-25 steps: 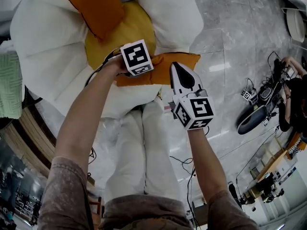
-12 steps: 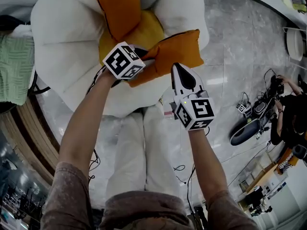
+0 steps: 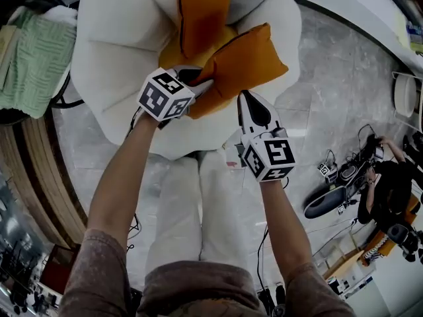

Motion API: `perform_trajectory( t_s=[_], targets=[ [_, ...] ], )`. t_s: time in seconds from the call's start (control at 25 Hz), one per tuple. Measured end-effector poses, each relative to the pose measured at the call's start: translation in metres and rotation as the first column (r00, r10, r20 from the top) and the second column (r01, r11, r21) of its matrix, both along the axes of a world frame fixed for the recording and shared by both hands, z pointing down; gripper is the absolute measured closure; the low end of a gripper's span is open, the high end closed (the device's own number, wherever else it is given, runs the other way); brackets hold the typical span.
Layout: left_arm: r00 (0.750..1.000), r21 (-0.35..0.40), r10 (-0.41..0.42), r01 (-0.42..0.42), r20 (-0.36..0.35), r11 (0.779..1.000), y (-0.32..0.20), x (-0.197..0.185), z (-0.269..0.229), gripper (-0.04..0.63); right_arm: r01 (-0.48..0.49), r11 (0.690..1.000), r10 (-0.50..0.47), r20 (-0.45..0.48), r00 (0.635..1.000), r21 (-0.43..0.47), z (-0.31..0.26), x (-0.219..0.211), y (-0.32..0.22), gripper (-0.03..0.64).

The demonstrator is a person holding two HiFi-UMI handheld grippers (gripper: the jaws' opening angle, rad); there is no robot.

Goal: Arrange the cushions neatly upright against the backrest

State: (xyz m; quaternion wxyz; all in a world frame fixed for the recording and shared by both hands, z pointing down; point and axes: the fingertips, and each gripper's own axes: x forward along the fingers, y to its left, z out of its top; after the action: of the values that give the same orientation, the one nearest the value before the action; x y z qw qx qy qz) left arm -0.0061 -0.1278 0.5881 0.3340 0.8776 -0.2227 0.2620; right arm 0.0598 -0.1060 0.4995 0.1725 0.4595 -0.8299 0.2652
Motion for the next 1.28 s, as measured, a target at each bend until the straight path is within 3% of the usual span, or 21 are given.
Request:
perform_trajectory(
  t_s=[0.2,0.4,0.84,0.96,1.04,1.28],
  targets=[
    [0.993,0.033,-0.117,0.116,0.002,0.993,-0.004,-0.034,-0.015,0.489,0.059,0.998,-0.059,0.007,0.998,0.006,-0.008,-0.023,-0.005,0.597],
    [0.968,0.056,-0.249,0.25,-0.021,0.967,-0.007,-0.078,-0.028,0.488,0.127,0.992,-0.127,0.007,0.992,0.017,-0.014,-0.056,-0.009,0.597],
    [0.867,0.087,-0.49,0.497,-0.094,0.863,0.002,-0.161,-0.048,0.488,0.251,0.968,-0.251,0.005,0.968,0.018,-0.016,-0.114,-0.012,0.597],
    [0.827,0.116,-0.553,0.562,-0.105,0.819,0.005,-0.181,-0.048,0.488,0.295,0.955,-0.295,0.003,0.956,0.014,-0.013,-0.131,-0.013,0.597],
    [0.787,0.131,-0.602,0.616,-0.134,0.777,0.005,-0.192,-0.049,0.488,0.317,0.948,-0.317,0.002,0.949,0.013,-0.01,-0.141,-0.014,0.598],
    [0.627,0.121,-0.733,0.775,-0.262,0.62,-0.008,-0.219,-0.054,0.488,0.371,0.929,-0.371,-0.007,0.929,0.008,-0.001,-0.158,-0.019,0.597]
  ],
)
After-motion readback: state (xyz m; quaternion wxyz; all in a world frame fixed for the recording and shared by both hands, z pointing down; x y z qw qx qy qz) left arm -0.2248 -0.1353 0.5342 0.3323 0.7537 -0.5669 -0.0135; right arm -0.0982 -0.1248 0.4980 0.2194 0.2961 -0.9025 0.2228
